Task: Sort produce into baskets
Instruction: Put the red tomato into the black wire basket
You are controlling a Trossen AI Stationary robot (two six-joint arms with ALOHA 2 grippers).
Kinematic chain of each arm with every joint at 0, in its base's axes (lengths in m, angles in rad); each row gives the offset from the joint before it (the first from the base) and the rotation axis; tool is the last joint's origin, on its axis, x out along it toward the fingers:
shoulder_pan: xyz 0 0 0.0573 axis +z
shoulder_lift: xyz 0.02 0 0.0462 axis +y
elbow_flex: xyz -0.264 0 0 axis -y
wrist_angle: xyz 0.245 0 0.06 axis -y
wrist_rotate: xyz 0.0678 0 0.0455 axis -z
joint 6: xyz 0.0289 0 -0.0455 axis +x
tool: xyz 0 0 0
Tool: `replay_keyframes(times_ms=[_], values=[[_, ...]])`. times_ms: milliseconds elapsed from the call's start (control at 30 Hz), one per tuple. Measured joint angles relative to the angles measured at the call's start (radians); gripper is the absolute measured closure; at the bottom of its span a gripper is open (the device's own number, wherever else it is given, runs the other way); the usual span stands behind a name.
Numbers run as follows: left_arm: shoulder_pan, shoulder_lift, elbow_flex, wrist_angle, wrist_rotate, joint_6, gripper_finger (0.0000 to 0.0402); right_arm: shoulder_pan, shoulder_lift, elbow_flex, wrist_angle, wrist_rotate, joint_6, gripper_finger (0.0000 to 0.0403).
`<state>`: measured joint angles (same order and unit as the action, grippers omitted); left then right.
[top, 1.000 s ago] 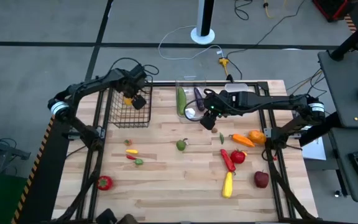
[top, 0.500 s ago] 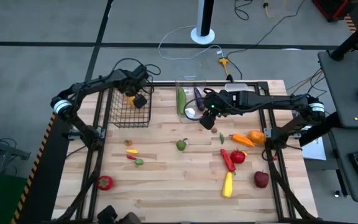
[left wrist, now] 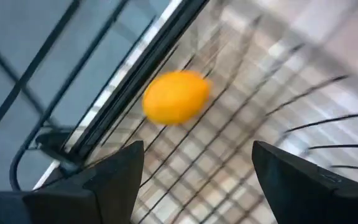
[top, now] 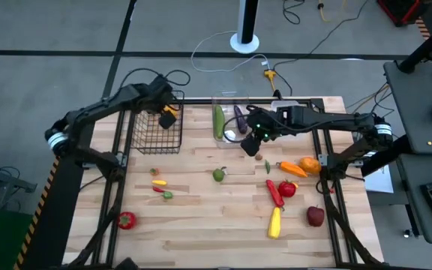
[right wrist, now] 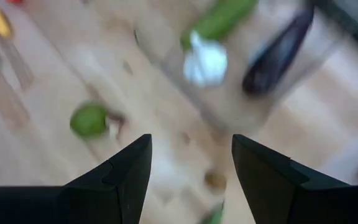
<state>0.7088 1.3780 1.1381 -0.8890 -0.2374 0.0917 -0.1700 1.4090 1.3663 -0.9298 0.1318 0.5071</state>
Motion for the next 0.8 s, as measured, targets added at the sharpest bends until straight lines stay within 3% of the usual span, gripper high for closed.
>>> replay_keyframes(times_ms=[100,367,800], values=[[-0.065,-0.095,0.000,0.016,0.047,-0.023,0.0127,0.022,0.000,0.008,-0.107,-0.046,0.084,0.0188],[-0.303,-0.303,-0.001,0.114,0.055,-0.111,0.0132,0.147,0.000,0.008,-0.347,-0.137,0.347,0.0188],[-0.636,-0.445,-0.161,0.279,0.051,-0.249,0.0132,0.407,0.000,0.005,-0.475,-0.165,0.685,0.0188]])
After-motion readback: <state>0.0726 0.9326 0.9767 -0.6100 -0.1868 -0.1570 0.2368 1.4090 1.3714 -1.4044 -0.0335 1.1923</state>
